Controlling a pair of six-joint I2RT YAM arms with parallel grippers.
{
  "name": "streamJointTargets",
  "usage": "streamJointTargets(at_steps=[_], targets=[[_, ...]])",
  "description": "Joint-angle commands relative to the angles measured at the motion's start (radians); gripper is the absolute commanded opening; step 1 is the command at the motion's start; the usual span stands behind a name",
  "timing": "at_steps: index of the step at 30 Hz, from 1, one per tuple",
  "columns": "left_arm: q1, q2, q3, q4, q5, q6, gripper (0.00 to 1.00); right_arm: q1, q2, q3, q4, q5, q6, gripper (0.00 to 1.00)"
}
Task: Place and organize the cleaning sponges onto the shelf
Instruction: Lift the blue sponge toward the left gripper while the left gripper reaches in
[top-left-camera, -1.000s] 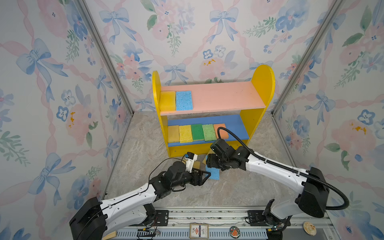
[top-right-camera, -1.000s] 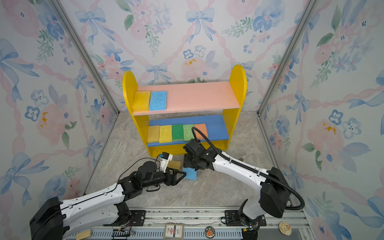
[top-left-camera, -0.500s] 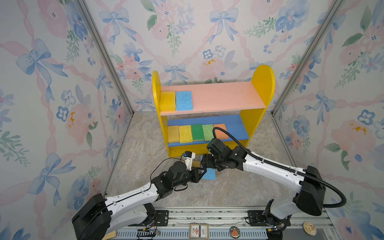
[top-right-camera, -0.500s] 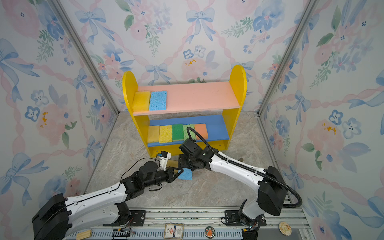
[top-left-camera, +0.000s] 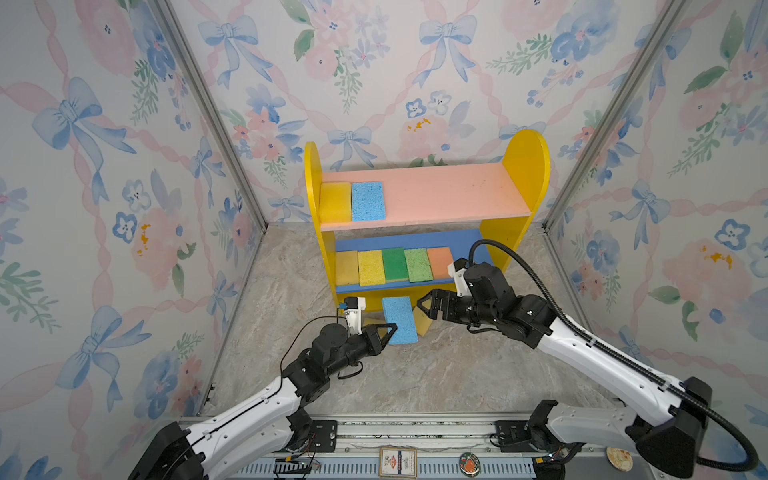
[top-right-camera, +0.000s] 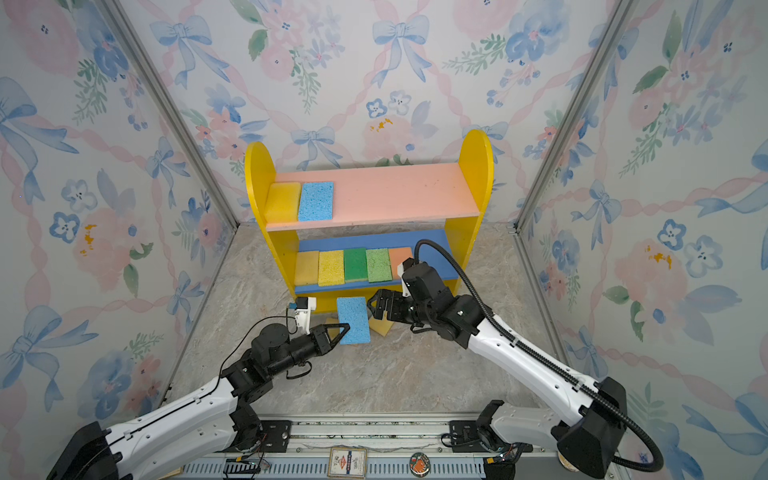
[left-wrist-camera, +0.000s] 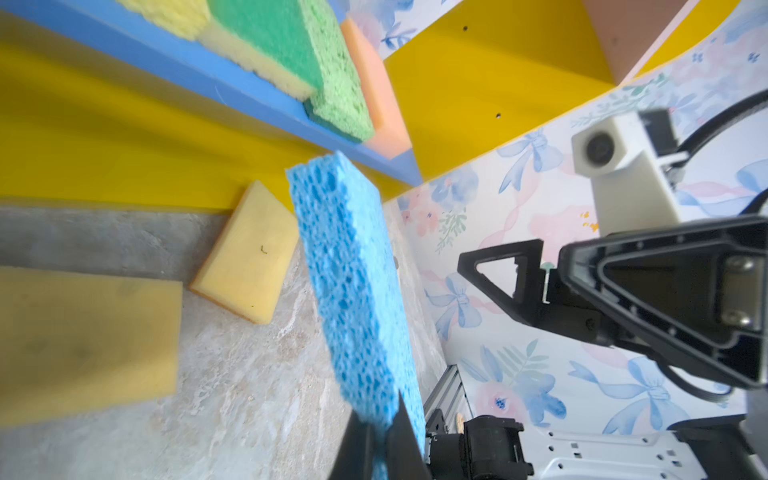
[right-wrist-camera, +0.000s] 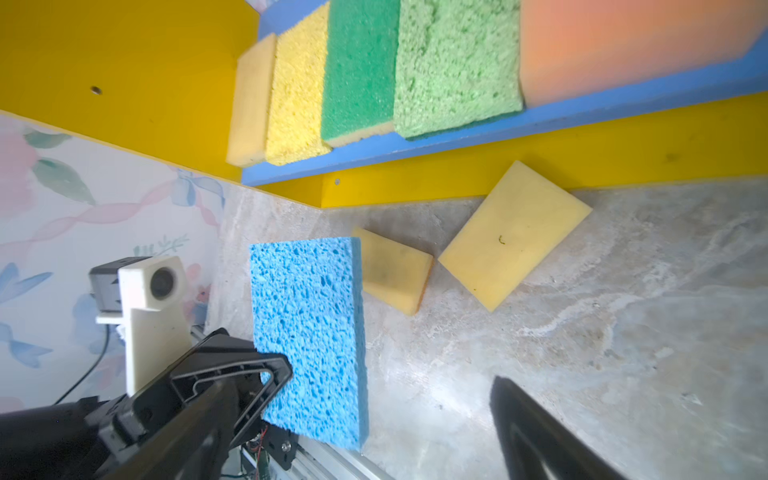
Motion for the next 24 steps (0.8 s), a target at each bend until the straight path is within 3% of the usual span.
streamJointTargets(at_steps=[1, 8, 17, 24], targets=[[0.027, -0.08, -0.06, 0.104, -0.031, -0.171, 0.07, 0.009, -0.019, -0.085, 0.138, -0.195, 0.026, 1.0], [0.045, -0.176, -0.124, 0.205, -0.075, -0.322, 0.08, 0.101, 0.004, -0.098, 0.255, -0.249, 0.044, 0.85], [0.049, -0.229, -0.122, 0.214, -0.053, -0.341, 0.08, 0.13, 0.126, -0.037, 0.326, -0.28, 0.085, 0.62], [0.051, -0.237, -0.132, 0.214, -0.048, -0.34, 0.09, 0.132, 0.124, -0.037, 0.371, -0.26, 0.112, 0.47]])
